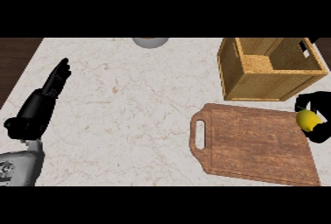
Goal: Pick the lemon from the cutting board and place it in the basket
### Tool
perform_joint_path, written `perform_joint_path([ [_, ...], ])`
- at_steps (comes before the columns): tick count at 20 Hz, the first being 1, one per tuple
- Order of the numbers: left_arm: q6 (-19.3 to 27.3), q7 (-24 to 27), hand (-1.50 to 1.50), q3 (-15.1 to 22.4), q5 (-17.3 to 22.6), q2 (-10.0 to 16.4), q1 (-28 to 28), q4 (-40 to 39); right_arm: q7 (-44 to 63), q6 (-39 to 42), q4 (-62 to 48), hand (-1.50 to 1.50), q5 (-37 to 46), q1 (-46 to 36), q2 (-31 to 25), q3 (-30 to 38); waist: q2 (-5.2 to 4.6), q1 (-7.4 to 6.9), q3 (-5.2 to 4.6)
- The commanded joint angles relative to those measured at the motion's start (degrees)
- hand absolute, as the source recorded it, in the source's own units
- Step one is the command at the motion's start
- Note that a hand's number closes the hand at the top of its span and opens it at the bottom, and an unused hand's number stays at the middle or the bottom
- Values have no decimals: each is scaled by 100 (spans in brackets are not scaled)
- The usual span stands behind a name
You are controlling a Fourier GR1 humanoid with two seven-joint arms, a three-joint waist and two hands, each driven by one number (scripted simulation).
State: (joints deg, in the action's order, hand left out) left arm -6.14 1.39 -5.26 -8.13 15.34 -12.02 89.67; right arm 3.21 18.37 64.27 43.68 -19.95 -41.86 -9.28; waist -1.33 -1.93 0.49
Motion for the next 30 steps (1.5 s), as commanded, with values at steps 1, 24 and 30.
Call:
perform_joint_path([
  [1, -77, 30, 0, 89, 31, -38, -60, 46, -1228, -574, -787, 150, -78, -305, -830, 608, -71, -102, 29],
  [24, -175, -231, 0, 119, 23, -53, -398, -242, -3771, 1499, -3599, 150, -2552, -4030, -1701, 2738, 20, -193, -45],
  [30, -68, 72, 0, 35, -112, -27, -333, -398, -3314, 1513, -3811, 150, -2165, -4855, -1078, 2211, 48, -76, -50],
])
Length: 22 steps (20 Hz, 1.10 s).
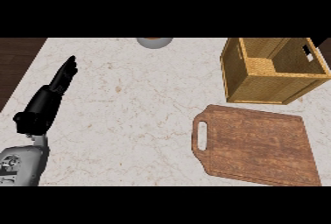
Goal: Pick the lemon from the cutting board and place it in the basket
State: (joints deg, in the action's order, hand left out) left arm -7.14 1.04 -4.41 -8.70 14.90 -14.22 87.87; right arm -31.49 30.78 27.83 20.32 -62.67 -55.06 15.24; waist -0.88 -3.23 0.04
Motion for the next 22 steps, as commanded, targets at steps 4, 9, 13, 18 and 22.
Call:
perform_joint_path([
  [4, 98, -47, 0, -32, -2, -118, 106, 92, 717, 255, -282, 150, 243, -1099, 693, -354, 42, 96, -6],
  [9, 63, 51, 0, -125, -63, 8, 72, -65, 1195, 446, -451, 150, 478, -1488, 982, -582, 45, 145, -9],
  [13, 15, -59, 0, -129, -48, 25, 30, 25, 1085, 615, -573, 150, 805, -1445, 1007, -869, 32, 146, -6],
  [18, 84, 75, 0, -104, -127, -44, 420, 189, 1583, 379, -423, 150, 1040, -1362, 1549, -1100, 79, 210, -8],
  [22, 28, -167, 0, -87, -57, -56, 1, 136, 1103, -119, -353, 150, 1854, -1164, 1328, -1762, 24, 146, -3],
])
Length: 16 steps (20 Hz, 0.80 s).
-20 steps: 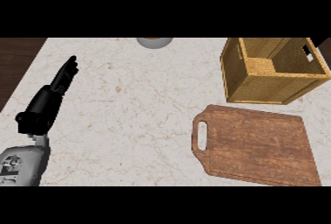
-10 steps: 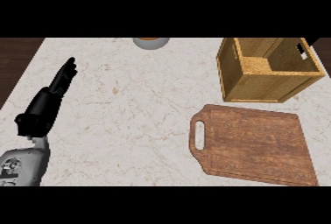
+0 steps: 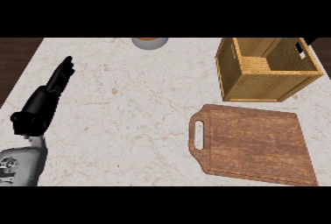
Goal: Pick the lemon from the cutting board and place it in the basket
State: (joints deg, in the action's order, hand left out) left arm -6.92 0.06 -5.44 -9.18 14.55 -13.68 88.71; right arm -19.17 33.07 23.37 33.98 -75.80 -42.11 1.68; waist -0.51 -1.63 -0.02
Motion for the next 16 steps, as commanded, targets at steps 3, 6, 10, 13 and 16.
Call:
perform_joint_path([
  [3, -17, -6, 0, -2, -42, 32, 188, 249, 14, -431, 94, 150, 700, -25, -13, -497, 14, -10, 1],
  [6, 93, 132, 0, 29, -110, -100, 45, -72, -623, -479, 106, 150, 1070, 107, -123, -838, -19, 10, 2],
  [10, -77, 67, 0, -129, 50, 40, -155, -147, -665, -83, -340, -150, 975, -36, 46, -642, -11, 15, 2],
  [13, 73, 134, 0, 92, -142, -168, 392, 215, -625, 362, -366, -150, 853, -129, 101, -523, 25, 15, 1],
  [16, -136, 7, 0, -162, 32, 107, 162, 128, -820, 107, -508, -150, 711, 97, 103, -275, 16, 34, 4],
])
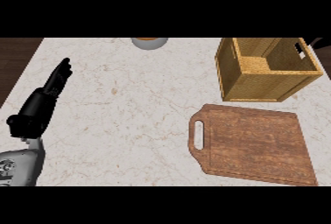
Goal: Pick the lemon from the cutting board and place it in the basket
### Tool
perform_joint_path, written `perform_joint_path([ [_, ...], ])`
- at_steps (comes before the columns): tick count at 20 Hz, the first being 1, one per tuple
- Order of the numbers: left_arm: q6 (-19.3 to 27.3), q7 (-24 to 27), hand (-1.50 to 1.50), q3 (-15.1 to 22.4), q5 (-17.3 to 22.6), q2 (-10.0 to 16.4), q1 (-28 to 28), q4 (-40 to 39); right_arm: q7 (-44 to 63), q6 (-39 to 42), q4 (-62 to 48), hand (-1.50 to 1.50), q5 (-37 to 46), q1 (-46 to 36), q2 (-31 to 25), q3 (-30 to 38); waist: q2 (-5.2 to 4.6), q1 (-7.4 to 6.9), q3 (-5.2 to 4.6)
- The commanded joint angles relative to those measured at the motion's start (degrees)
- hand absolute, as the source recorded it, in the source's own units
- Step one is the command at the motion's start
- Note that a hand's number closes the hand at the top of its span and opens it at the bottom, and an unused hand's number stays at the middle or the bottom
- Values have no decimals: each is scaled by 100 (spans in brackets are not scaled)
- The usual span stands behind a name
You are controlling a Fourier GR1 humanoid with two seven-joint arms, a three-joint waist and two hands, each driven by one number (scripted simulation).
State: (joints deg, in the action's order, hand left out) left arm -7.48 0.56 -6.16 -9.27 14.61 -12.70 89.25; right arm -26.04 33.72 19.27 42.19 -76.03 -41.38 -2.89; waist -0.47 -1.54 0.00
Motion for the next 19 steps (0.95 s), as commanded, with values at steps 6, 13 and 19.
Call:
perform_joint_path([
  [6, -52, -182, 0, 21, 19, 13, -190, 137, 675, -208, -825, -150, -1322, -333, 48, 1590, -23, -80, 10],
  [13, -109, 74, 0, -44, 109, 1, -87, 24, 1423, -1082, -1235, -150, -2098, -336, -661, 2554, -106, -169, 11],
  [19, -32, -17, 0, 75, -31, -58, -236, 23, 1355, -1058, -1385, -150, -2468, 119, -1478, 2983, -194, -199, 34],
])
